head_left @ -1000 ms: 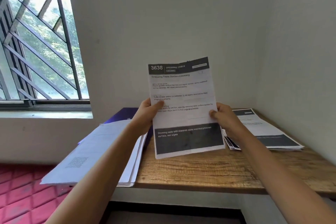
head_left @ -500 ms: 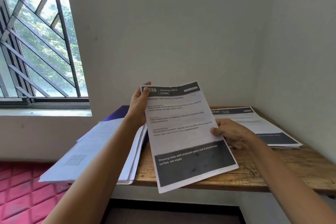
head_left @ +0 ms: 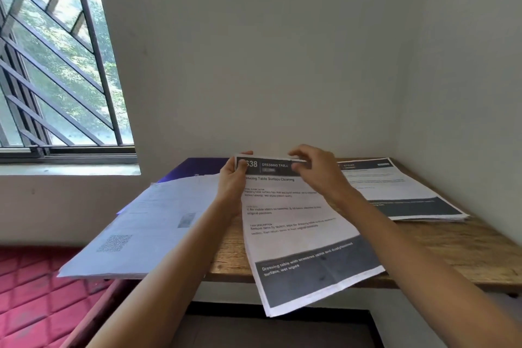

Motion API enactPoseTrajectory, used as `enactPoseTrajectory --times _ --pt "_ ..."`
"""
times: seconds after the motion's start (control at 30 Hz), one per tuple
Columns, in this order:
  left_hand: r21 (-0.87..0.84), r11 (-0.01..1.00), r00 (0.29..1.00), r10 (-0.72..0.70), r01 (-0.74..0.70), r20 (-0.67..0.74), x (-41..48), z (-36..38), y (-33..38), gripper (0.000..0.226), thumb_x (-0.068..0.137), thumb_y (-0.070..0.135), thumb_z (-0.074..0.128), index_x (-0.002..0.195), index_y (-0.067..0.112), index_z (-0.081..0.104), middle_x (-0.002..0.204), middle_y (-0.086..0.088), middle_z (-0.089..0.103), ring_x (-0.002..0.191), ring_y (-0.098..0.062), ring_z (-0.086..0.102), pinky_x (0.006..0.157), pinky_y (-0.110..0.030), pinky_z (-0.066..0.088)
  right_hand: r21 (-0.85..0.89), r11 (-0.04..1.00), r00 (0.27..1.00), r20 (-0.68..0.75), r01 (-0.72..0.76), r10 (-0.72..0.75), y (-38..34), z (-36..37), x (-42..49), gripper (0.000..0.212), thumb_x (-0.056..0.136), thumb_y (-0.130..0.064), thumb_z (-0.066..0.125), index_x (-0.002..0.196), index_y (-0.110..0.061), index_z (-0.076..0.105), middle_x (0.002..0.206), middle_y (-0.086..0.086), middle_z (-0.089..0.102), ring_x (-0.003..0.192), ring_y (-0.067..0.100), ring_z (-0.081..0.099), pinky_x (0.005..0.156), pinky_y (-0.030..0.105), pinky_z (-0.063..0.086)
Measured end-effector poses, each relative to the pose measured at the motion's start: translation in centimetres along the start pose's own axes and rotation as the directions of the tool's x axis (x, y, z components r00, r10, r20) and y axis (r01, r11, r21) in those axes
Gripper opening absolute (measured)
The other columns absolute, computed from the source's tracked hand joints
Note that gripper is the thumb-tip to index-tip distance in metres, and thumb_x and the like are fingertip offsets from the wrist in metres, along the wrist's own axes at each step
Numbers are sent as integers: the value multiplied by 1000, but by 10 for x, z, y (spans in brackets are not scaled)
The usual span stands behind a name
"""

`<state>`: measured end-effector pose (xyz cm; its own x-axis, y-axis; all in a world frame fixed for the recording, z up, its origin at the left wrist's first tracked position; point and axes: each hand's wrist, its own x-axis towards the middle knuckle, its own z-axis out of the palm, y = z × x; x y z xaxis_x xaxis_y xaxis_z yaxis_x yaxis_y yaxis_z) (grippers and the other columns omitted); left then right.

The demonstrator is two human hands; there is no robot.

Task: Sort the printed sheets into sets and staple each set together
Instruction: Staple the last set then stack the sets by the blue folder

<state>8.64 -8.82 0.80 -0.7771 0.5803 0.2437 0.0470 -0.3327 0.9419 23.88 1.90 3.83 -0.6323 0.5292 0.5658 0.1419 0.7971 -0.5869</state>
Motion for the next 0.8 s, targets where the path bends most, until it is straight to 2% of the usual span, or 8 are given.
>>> enactPoseTrajectory --times 0.07,0.13,0.23,0.3,0.43,0.6,0.73,0.8 --pt "26 999 1000 20 -20 7 -5 3 -5 22 103 11 42 112 13 62 89 -8 68 70 -17 65 63 -30 58 38 993 994 4 109 -109 -12 13 12 24 89 -11 64 112 -14 69 114 1 68 105 10 60 97 26 46" --pt "74 996 999 46 -47 19 -10 4 -11 22 103 14 43 112 15 63 95 -14 69 76 -22 68 69 -38 59 68 983 985 7 170 -171 -20 25 22 22 89 -14 64 110 -15 71 114 -2 69 105 6 58 95 22 44" --pt "186 977 995 99 -103 27 -12 4 -20 24 102 21 45 93 29 65 99 -22 68 89 -40 67 80 -59 54 84 979 981 43 185 -189 -21 42 35 19 88 -18 66 106 -17 73 113 -2 69 106 7 59 93 18 40" --pt "249 959 991 131 -136 36 -11 3 -23 24 101 23 45 88 28 64 96 -22 68 91 -45 64 78 -63 52 116 981 983 79 157 -166 -20 48 40 17 87 -21 68 102 -17 75 109 -2 71 98 5 60 90 18 41" --pt "339 922 983 179 -184 47 -14 4 -23 21 103 22 41 96 17 60 93 -21 66 86 -41 64 74 -58 53 226 968 978 149 113 -149 -17 55 42 14 85 -18 71 98 -16 76 96 -4 73 84 -4 62 81 8 45" --pt "410 891 980 193 -195 46 -16 7 -22 20 102 14 40 94 14 58 89 -15 67 83 -36 65 70 -49 53 315 949 989 141 -10 -37 -15 65 45 6 84 -23 72 87 -18 74 84 -7 73 83 5 67 80 19 51" --pt "412 902 991 105 -129 82 -12 9 -15 21 101 17 42 90 8 58 88 -22 66 79 -40 64 69 -52 53 316 948 994 111 -43 8 -13 70 47 5 86 -18 70 84 -16 74 79 -8 71 78 3 65 77 16 50" --pt "419 904 994 47 -85 100 -8 8 -9 23 101 18 44 92 4 60 85 -20 66 76 -35 64 70 -49 54 332 942 995 94 -50 19 -12 70 48 5 85 -15 70 83 -13 74 78 -7 70 77 3 65 78 16 50"
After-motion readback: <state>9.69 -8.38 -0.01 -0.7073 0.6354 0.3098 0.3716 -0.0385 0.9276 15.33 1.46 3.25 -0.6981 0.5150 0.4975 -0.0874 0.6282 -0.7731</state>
